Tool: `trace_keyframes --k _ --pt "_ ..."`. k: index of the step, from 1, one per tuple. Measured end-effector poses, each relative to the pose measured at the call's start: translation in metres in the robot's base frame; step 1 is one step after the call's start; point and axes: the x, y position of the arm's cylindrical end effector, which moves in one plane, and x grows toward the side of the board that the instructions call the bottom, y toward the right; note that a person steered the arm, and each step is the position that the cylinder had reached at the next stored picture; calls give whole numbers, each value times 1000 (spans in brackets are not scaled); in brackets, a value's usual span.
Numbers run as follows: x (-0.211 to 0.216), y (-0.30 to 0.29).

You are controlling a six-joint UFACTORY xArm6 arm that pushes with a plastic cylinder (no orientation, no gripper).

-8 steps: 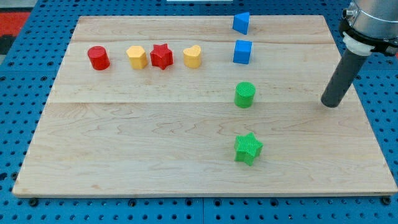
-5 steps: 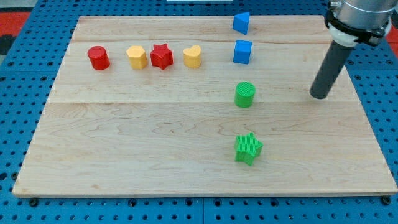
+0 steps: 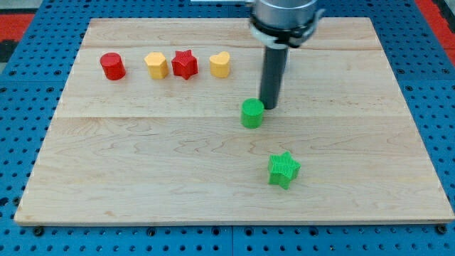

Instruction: Push the green circle towards the bottom left

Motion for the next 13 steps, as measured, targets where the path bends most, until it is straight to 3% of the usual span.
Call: trace_keyframes --k 6,7,8,10,13 --pt "36 -46" --pt "36 -134" --pt "38 -176" --pt "29 -100" --pt "96 -55"
